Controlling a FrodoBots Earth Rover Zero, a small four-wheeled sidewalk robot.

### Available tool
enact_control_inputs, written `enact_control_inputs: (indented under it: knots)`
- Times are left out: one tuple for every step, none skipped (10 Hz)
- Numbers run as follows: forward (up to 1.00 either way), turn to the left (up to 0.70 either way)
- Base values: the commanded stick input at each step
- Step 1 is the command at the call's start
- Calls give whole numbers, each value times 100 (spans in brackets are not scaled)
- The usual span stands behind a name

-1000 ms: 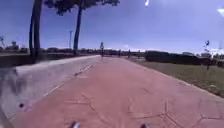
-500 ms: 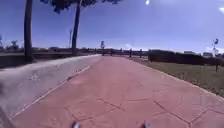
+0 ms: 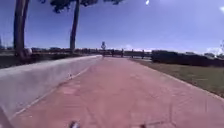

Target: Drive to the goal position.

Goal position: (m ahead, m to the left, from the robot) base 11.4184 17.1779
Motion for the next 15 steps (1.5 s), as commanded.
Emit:
enact_control_inputs:
  knots:
    - [100, -25]
    - [100, 0]
    - [100, 0]
    - [100, 0]
    - [100, 0]
    - [100, 0]
    - [100, 0]
    - [100, 0]
    - [100, 0]
    - [100, 0]
    - [100, 0]
    - [100, -7]
    - [100, -40]
    - [100, -28]
    - [100, 0]
